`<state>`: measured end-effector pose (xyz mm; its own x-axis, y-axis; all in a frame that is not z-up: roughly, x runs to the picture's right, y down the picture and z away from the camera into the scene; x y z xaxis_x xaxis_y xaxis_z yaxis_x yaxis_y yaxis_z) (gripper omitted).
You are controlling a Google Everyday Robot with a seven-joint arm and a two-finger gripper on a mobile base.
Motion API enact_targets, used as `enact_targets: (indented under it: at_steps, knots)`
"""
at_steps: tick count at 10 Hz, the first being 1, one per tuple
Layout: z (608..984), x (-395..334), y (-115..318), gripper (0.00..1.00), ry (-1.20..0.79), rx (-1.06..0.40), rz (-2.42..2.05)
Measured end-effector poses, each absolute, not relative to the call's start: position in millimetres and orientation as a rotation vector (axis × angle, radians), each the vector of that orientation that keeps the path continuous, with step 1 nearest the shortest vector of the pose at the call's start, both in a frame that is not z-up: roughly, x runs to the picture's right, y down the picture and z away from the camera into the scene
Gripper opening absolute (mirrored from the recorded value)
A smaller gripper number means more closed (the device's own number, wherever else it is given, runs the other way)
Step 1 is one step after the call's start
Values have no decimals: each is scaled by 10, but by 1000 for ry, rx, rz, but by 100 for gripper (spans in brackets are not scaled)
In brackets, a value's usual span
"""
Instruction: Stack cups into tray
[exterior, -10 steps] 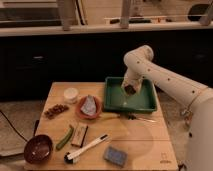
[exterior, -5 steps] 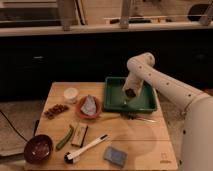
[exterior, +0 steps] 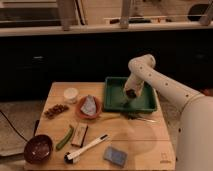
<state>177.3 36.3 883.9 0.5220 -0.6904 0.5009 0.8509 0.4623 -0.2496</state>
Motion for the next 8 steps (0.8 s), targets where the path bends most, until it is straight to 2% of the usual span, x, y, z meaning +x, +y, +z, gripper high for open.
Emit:
enact_targets:
  at_steps: [2, 3, 8]
  knots:
    - [8876, 1760, 374, 76, -358, -518, -964]
    - [8883, 1762, 375, 79, -358, -520, -963]
    - [8887, 1756, 390, 80, -358, -532, -958]
